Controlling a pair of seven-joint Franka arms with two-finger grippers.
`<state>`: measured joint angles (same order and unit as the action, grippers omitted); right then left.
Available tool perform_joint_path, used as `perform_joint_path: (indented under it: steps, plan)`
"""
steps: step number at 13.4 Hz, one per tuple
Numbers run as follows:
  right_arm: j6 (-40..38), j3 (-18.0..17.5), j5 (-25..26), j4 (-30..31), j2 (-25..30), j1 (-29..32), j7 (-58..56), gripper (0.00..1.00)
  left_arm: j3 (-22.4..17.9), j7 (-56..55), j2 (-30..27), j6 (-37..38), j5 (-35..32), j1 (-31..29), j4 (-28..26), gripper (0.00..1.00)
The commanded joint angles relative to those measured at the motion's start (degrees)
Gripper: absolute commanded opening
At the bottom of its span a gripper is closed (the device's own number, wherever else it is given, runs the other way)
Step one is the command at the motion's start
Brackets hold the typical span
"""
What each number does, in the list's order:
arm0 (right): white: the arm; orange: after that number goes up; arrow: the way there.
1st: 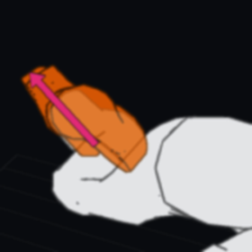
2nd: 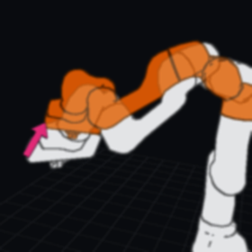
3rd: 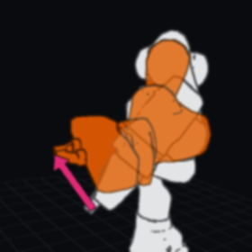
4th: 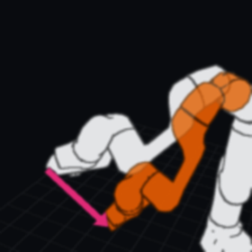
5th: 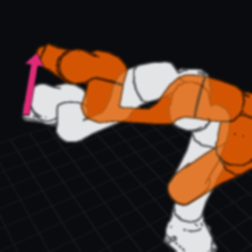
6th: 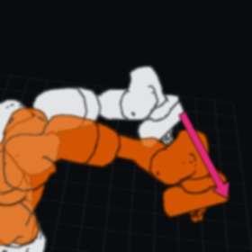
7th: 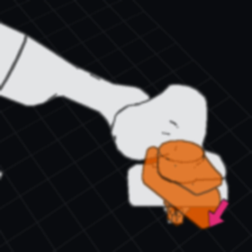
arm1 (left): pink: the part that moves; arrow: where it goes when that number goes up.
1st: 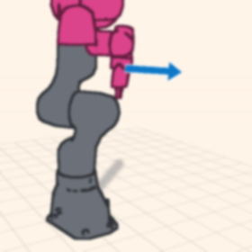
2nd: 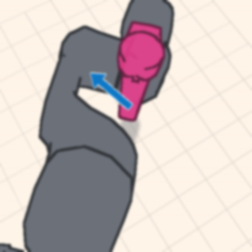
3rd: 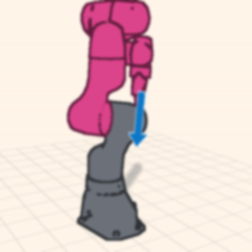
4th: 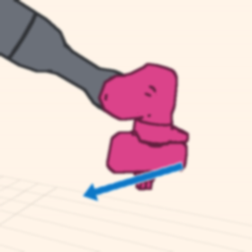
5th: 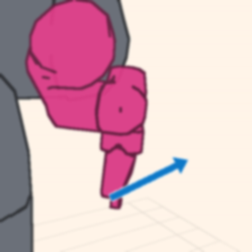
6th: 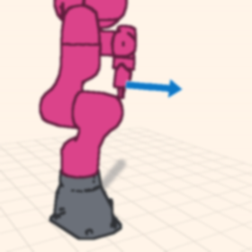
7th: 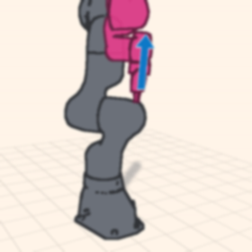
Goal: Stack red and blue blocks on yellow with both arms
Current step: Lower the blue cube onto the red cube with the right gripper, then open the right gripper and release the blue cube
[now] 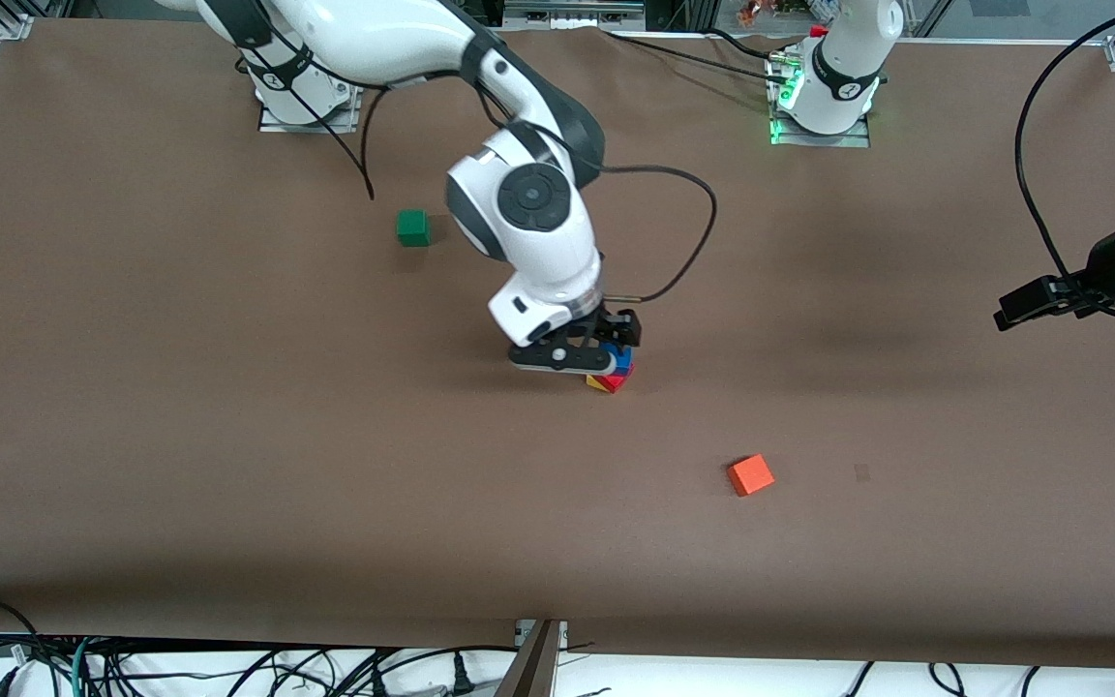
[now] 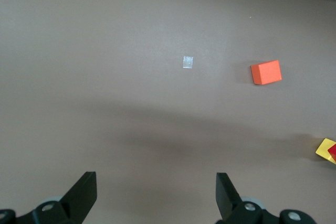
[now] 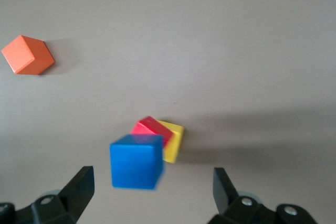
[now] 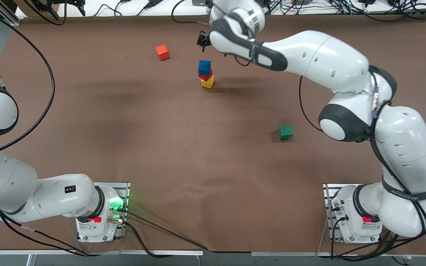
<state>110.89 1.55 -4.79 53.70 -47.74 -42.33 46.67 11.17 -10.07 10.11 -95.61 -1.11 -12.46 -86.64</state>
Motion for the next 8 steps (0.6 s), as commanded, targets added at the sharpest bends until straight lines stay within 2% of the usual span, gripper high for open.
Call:
perform_joint_path:
  steps: [1,2,5,6,8]
  plan:
    - [-7.77,-0.58,-2.67,1.15,6.14,4.70,-8.06,1.00,0.16,1.28,0.52,0.33,1.38,-0.46,1.38,1.00]
    - [-10.57,-0.32,-4.42,2.02,8.34,6.46,-11.05,1.00,0.16,1.28,0.52,0.33,1.38,-0.46,1.38,1.00]
    - [-19.55,0.55,-4.88,6.92,15.46,12.08,-19.58,1.00,0.16,1.29,0.79,0.33,1.38,-0.54,1.38,1.00]
    - [-20.61,2.04,-4.88,10.34,18.62,13.23,-23.52,1.00,0.08,1.28,0.79,0.33,1.38,-0.54,1.38,1.00]
    - [-21.41,7.65,-4.79,19.03,25.82,13.33,-32.30,1.00,0.08,1.28,0.79,0.33,1.46,-0.54,1.38,1.00]
